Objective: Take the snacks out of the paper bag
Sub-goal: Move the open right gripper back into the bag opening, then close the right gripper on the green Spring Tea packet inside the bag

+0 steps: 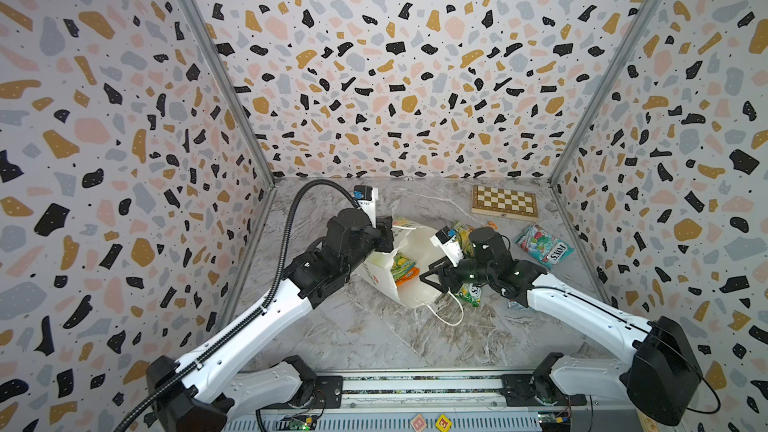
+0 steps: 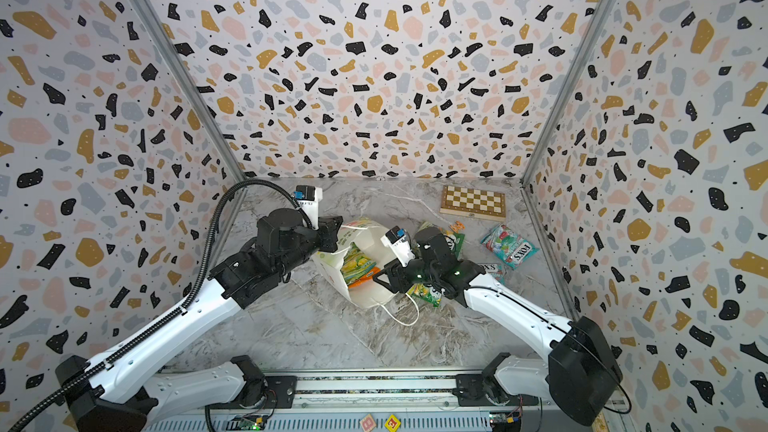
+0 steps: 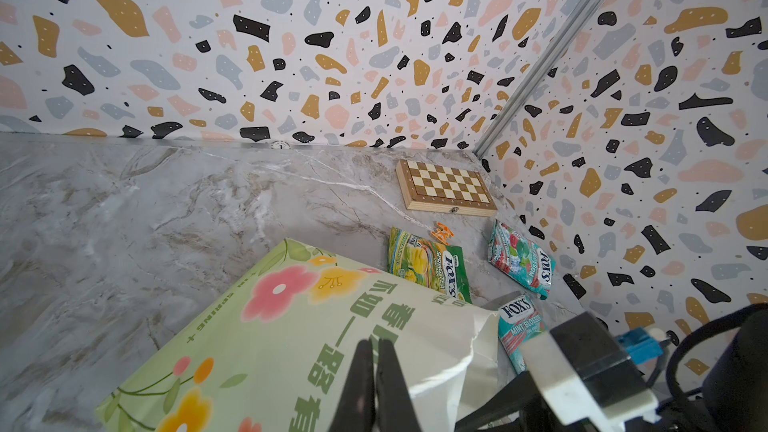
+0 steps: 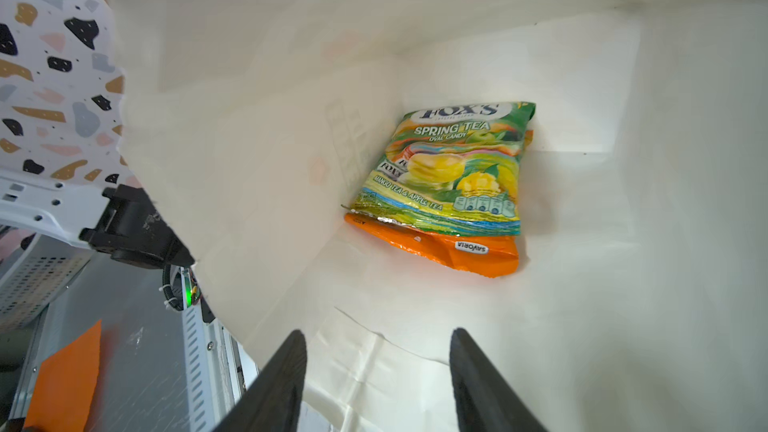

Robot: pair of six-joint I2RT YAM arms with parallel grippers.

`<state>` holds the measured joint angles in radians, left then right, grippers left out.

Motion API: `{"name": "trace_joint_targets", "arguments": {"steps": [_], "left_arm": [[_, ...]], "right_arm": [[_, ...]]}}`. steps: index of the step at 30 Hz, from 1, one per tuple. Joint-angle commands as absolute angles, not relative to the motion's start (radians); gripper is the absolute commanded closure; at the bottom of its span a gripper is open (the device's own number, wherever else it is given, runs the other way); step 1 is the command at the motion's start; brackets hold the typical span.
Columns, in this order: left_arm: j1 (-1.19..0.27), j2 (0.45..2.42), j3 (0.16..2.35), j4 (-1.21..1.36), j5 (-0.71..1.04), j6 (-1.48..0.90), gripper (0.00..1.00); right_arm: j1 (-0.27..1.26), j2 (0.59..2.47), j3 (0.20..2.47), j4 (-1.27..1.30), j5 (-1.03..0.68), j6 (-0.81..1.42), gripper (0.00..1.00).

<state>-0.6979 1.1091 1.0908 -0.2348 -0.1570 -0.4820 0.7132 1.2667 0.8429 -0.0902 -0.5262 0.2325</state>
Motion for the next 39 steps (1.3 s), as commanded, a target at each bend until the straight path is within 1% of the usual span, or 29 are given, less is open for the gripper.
{"name": "trace_joint_targets", "arguments": {"steps": [1,5,9,12,20,22,27,39], "left_arm": [[-0.701,1.09,1.082,-0.19,-0.16,-0.46,1.0],[-0.701,1.088,1.08,-0.189,-0.161,-0.459,1.0],[-0.702,1.085,1.077,-0.192,-0.158,-0.457,1.0],[-0.701,1.08,1.071,-0.188,-0.155,-0.457,1.0],[-0.701,1.078,1.071,-0.191,-0.147,-0.451,1.0],[-0.701,1.081,1.071,-0.19,-0.144,-0.451,1.0],[-0.701,1.092,1.075,-0.185,-0.134,-0.449,1.0],[-0.701,1.114,1.09,-0.18,-0.108,-0.447,1.0]], "right_arm": [[0.753,1.299,0.889,-0.071,-0.484,0.209,0.43],[0.788,1.363,0.908,-0.066,-0.441,0.222,0.43],[0.805,1.436,0.927,-0.064,-0.328,0.264,0.43],[0.808,1.486,0.949,-0.064,-0.287,0.302,0.44],[0.815,1.54,0.97,-0.036,-0.149,0.454,0.44],[0.815,1.548,0.97,-0.019,-0.139,0.489,0.44],[0.816,1.57,0.97,0.054,-0.179,0.555,0.44],[0.818,1.63,1.005,0.12,-0.143,0.678,0.43]]}}
